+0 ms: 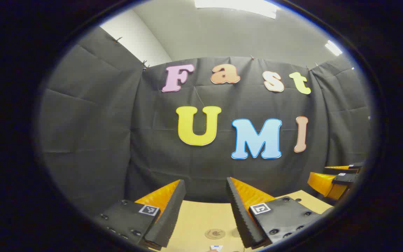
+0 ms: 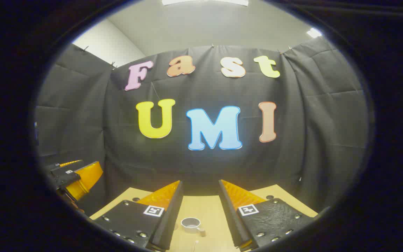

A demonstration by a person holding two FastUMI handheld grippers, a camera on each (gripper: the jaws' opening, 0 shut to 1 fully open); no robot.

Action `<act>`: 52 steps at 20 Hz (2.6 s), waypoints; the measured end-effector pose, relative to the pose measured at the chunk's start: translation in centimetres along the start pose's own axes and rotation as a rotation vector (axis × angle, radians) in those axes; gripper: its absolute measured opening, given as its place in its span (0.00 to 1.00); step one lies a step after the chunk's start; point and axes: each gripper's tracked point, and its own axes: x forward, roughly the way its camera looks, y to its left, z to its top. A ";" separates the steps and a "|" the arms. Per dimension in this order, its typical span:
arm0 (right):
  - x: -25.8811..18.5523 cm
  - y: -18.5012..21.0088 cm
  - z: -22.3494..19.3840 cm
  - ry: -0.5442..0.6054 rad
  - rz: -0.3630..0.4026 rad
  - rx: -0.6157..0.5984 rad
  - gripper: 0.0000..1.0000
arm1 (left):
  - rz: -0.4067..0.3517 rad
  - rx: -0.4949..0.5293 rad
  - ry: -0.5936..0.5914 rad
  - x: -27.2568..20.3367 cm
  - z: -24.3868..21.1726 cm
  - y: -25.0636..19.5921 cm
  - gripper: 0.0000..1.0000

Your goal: Put the toothbrush and toothpaste on the desktop into the cup, then pick up the cup and place it on the coaster on the desktop.

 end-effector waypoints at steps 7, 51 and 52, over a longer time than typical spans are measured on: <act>-0.2 1.3 0.5 -0.019 0.057 -0.006 0.63 | 0.023 0.020 0.026 -0.4 -0.6 -1.0 0.84; -1.8 2.6 -39.0 1.102 0.084 0.111 0.64 | -0.219 0.027 1.016 -3.6 -46.5 -3.4 0.85; -1.9 2.6 -39.6 1.128 0.082 0.111 0.64 | -0.218 0.021 1.053 -4.0 -47.4 -3.0 0.85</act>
